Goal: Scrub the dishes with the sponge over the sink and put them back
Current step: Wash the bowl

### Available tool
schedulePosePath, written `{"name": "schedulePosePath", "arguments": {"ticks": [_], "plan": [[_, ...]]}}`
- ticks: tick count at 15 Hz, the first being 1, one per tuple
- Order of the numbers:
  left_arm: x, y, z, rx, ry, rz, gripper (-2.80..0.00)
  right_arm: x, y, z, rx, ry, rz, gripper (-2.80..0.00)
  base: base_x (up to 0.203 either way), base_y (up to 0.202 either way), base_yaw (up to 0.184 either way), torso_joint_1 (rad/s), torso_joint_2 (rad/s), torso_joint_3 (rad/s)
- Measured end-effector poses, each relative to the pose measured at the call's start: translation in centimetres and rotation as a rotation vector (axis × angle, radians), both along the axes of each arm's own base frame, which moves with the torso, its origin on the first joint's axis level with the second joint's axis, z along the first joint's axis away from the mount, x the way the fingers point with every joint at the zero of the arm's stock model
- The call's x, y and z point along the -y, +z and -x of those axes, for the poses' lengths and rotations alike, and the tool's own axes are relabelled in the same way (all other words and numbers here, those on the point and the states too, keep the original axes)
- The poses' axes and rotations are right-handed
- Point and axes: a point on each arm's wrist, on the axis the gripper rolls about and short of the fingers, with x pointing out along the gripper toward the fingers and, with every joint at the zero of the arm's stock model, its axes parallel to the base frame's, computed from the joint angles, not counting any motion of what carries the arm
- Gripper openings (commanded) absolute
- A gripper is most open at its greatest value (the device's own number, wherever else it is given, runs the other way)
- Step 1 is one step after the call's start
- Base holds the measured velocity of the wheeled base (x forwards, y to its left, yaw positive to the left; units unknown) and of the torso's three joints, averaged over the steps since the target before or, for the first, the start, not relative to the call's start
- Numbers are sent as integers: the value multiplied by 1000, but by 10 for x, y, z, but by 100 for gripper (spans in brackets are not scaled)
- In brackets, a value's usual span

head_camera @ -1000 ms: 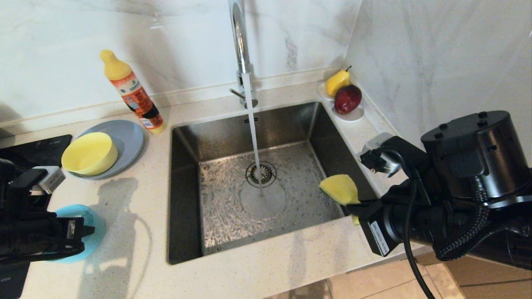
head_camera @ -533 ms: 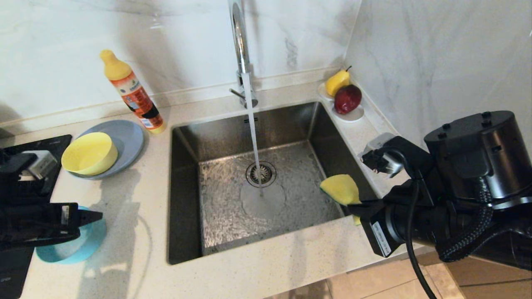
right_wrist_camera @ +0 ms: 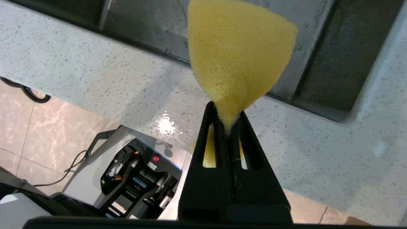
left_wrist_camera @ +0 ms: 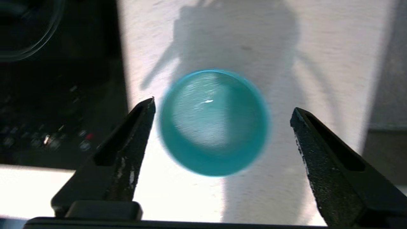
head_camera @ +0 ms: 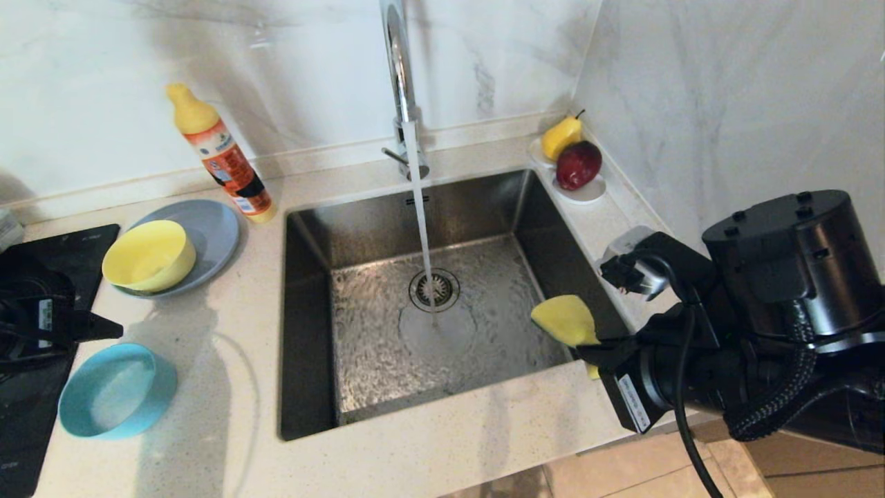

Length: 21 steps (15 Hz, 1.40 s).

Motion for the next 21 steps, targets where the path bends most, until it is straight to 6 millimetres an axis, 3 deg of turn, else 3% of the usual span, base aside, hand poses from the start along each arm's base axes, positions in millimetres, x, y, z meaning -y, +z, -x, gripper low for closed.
{"name": "schedulePosePath", "arguments": {"ticks": [6, 16, 21], "plan": [[-29, -24, -4, -100, 108, 43, 0, -1, -2, -6, -9, -8, 4, -280, 0, 0, 0, 0, 0, 0], [-54, -69, -18, -231, 212, 202, 0, -1, -5, -9, -18, -17, 9, -280, 0, 0, 0, 0, 0, 0], [-65, -82, -23, -268, 260, 248, 0, 0, -6, -9, -20, -21, 11, -280, 0, 0, 0, 0, 0, 0]]}}
